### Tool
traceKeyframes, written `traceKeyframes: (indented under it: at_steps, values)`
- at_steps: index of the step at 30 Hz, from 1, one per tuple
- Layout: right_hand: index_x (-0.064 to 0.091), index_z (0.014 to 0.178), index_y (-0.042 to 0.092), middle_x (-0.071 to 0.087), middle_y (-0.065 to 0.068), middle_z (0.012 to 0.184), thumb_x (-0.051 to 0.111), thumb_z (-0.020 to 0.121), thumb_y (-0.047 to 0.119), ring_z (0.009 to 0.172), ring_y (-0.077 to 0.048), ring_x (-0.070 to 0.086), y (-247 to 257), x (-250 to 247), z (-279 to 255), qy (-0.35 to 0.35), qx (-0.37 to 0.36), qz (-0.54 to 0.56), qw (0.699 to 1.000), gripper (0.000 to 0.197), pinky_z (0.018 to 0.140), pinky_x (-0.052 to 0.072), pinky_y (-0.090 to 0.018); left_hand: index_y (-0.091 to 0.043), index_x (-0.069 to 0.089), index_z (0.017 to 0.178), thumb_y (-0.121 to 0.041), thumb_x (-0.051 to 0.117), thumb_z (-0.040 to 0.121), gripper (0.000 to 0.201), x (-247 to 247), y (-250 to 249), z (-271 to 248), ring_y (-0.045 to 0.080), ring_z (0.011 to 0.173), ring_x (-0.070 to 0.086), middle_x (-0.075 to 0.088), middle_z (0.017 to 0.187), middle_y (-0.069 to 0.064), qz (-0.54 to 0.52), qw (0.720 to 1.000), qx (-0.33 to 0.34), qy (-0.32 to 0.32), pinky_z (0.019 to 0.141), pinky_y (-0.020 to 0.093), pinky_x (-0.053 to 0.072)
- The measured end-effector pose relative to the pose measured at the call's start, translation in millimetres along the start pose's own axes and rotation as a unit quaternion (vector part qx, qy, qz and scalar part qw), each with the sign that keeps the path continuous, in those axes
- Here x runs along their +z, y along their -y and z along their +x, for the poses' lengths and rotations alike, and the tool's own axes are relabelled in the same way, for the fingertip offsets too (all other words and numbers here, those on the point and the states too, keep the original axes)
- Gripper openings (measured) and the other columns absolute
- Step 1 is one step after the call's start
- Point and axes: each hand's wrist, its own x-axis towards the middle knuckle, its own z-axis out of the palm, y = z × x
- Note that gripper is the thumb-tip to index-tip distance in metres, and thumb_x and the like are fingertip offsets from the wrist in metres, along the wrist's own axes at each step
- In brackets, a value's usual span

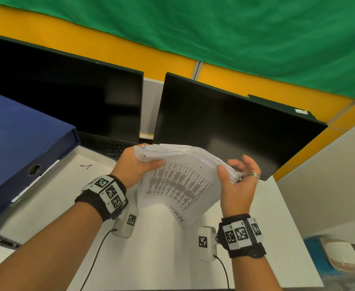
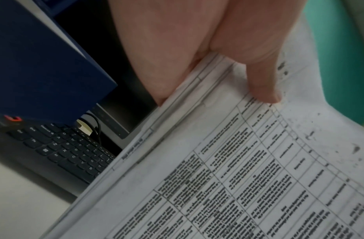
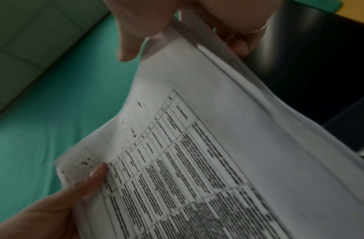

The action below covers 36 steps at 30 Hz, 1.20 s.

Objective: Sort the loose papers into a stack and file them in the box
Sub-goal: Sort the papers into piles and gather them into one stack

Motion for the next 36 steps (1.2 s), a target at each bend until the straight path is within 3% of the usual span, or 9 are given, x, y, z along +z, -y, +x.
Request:
traceKeyframes:
  at_steps: [3,5,9,13,16,21,25,29,36]
  values:
    - [0.047,0.129,0.029,0.066,0.009,0.098,0.087,0.065,0.02,0.092,-0.013,0.07,-5.0,-5.3,-7.2,0.02,0.064,0.042,0.997,0.076,0.072,0.06,-0.026,-0.023,0.07,0.11,-0.02,0.08,0.076,0.035,-0.7,1.5,-0.7,0.012,0.095,0.072,0.075,0.101,-0.004,-0.007,1.0,-0.008,-0.015,0.087,0.046,0.058]
    - [0.059,0.118,0.027,0.068,0.009,0.098,0.086,0.066,0.015,0.09,-0.006,0.07,-4.8,-6.9,-9.5,0.031,0.082,0.036,0.995,0.059,0.067,0.06,-0.025,-0.023,0.07,0.108,-0.019,0.079,0.077,0.033,-1.0,1.9,-0.3,0.013,0.096,0.071,0.075,0.102,-0.003,-0.011,0.999,-0.02,-0.023,0.088,0.047,0.057]
    - [0.069,0.083,0.025,0.072,0.013,0.074,0.081,0.074,0.014,0.073,-0.005,0.071,-2.4,-8.0,-6.0,0.037,0.076,0.012,0.996,0.018,0.068,0.063,-0.033,-0.024,0.072,0.103,-0.017,0.079,0.076,0.028,0.4,-2.7,-1.2,0.017,0.096,0.072,0.076,0.1,-0.001,-0.035,0.999,-0.018,-0.037,0.088,0.049,0.057]
    - [0.07,0.092,0.023,0.072,0.008,0.085,0.084,0.07,0.018,0.081,-0.01,0.072,2.5,-13.6,-7.3,0.015,0.047,0.039,0.998,0.026,0.064,0.06,-0.024,-0.025,0.069,0.109,-0.026,0.078,0.073,0.038,-0.3,-2.9,-8.6,0.011,0.093,0.073,0.076,0.1,-0.004,-0.037,0.999,-0.006,-0.011,0.082,0.041,0.06]
    - [0.063,0.1,0.034,0.069,0.01,0.096,0.083,0.063,0.03,0.087,-0.008,0.072,6.5,-10.9,-13.5,0.015,0.073,0.06,0.995,0.041,0.063,0.059,-0.023,-0.024,0.063,0.117,-0.034,0.079,0.067,0.053,2.8,2.6,-17.1,0.009,0.092,0.073,0.075,0.102,-0.006,-0.044,0.999,-0.02,0.01,0.079,0.037,0.061]
    - [0.064,0.094,0.034,0.069,0.004,0.095,0.075,0.062,0.044,0.084,-0.012,0.072,11.0,0.5,-17.0,-0.026,0.072,0.089,0.993,0.035,0.062,0.059,-0.025,-0.024,0.062,0.116,-0.051,0.071,0.076,0.049,19.7,-7.0,-20.5,0.017,0.092,0.072,0.073,0.102,-0.001,-0.104,0.991,-0.005,-0.079,0.075,0.035,0.059]
    - [0.064,0.091,0.034,0.069,0.007,0.088,0.074,0.082,0.026,0.08,-0.011,0.072,7.7,3.5,-16.0,-0.052,0.067,0.073,0.994,0.016,0.061,0.06,-0.026,-0.022,0.064,0.104,-0.03,0.065,0.09,0.016,25.2,-19.4,-17.1,0.023,0.094,0.069,0.068,0.101,0.001,-0.104,0.984,0.021,-0.144,0.073,0.037,0.06]
    - [0.064,0.089,0.037,0.069,0.012,0.084,0.069,0.088,0.02,0.08,-0.014,0.071,5.0,3.0,-14.9,-0.054,0.056,0.054,0.995,0.017,0.06,0.059,-0.026,-0.021,0.054,0.115,-0.01,0.066,0.088,0.032,19.4,-24.8,-17.4,0.007,0.1,0.063,0.062,0.111,-0.006,-0.057,0.98,0.118,-0.15,0.074,0.019,0.055]
    - [0.061,0.097,0.039,0.068,0.014,0.09,0.071,0.087,0.017,0.086,-0.019,0.071,4.2,4.9,-14.9,-0.059,0.05,0.065,0.995,0.027,0.066,0.06,-0.03,-0.02,0.065,0.092,-0.016,0.065,0.091,0.004,15.7,-30.4,-15.3,0.006,0.108,0.058,0.063,0.11,-0.005,0.104,0.969,0.198,-0.104,0.092,0.015,0.043]
